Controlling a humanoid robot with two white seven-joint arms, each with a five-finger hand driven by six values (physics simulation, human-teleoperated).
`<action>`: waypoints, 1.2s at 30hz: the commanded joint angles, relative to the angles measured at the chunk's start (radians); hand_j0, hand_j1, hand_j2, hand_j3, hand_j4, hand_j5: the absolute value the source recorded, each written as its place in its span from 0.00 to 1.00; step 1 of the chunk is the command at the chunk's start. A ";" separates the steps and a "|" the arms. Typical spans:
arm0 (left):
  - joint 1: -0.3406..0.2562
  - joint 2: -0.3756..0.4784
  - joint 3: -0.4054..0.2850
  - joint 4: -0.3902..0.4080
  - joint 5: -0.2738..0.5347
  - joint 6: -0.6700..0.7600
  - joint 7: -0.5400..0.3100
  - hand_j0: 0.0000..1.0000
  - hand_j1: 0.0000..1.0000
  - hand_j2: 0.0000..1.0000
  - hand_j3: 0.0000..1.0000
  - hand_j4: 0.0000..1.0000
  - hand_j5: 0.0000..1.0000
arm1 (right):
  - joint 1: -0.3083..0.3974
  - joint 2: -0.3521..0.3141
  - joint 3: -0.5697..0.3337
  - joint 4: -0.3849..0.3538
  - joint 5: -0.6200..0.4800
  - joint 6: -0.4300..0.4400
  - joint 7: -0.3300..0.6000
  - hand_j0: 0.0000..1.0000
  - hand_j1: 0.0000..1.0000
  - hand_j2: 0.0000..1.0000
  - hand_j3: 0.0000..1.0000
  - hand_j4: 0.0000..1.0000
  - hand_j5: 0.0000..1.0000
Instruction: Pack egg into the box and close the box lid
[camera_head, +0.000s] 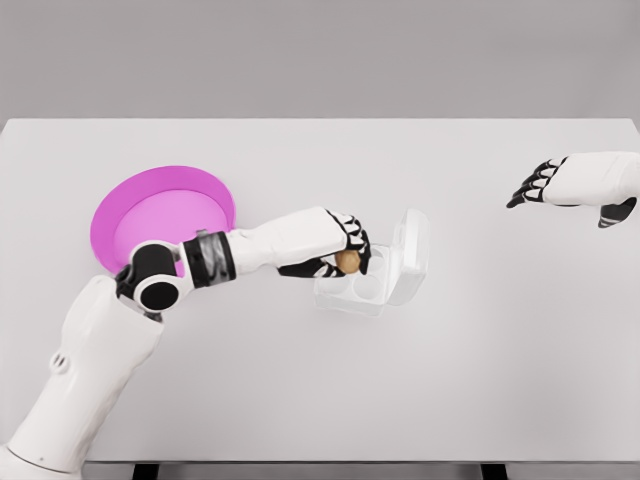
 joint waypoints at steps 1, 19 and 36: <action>0.000 -0.007 -0.002 0.017 0.001 0.003 0.002 0.44 0.44 0.44 0.44 0.44 0.44 | 0.000 -0.001 -0.001 0.000 -0.002 0.002 -0.001 1.00 1.00 1.00 1.00 1.00 1.00; -0.031 -0.039 -0.011 0.083 0.001 0.003 0.002 0.45 0.45 0.45 0.45 0.45 0.45 | 0.000 -0.002 -0.001 0.000 -0.002 0.002 -0.001 1.00 1.00 1.00 1.00 1.00 1.00; -0.048 -0.047 -0.014 0.089 0.001 0.003 0.002 0.60 0.60 0.60 0.60 0.60 0.60 | -0.002 -0.001 -0.001 0.001 -0.002 0.002 -0.001 1.00 1.00 1.00 1.00 1.00 1.00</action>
